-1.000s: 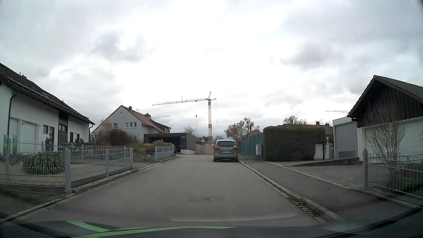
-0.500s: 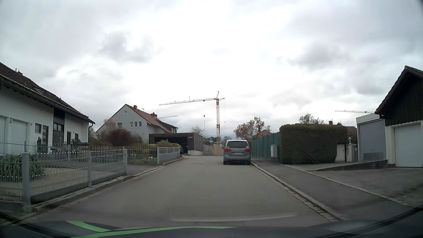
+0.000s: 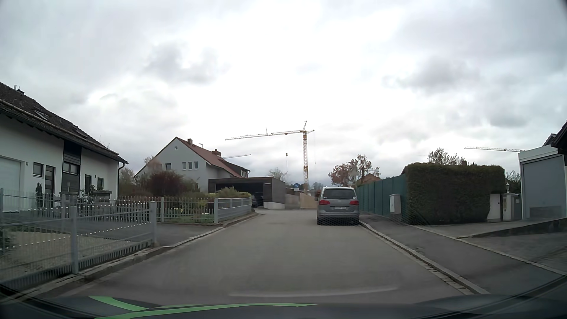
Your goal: Follow the waypoints while adhering to traffic rules and regulations
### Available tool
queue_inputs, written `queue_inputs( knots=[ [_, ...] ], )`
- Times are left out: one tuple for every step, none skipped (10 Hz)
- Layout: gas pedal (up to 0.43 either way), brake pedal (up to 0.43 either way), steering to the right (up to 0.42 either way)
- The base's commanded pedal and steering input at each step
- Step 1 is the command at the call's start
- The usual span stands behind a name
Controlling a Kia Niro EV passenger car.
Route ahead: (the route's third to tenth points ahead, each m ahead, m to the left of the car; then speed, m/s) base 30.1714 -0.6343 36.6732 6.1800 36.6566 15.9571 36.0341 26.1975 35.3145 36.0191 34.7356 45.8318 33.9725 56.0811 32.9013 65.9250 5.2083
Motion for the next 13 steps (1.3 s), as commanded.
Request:
queue_inputs(
  knots=[
    [0.240,0.000,-0.064],
    [0.240,0.000,-0.062],
    [0.228,0.000,-0.058],
    [0.220,0.000,-0.055],
    [0.209,0.000,-0.053],
    [0.197,0.000,-0.048],
    [0.189,0.000,-0.036],
    [0.177,0.000,-0.026],
    [0.169,0.000,-0.018],
    [0.169,0.000,-0.009],
    [0.157,0.000,0.003],
    [0.150,0.000,0.007],
    [0.130,0.000,0.014]
  ],
)
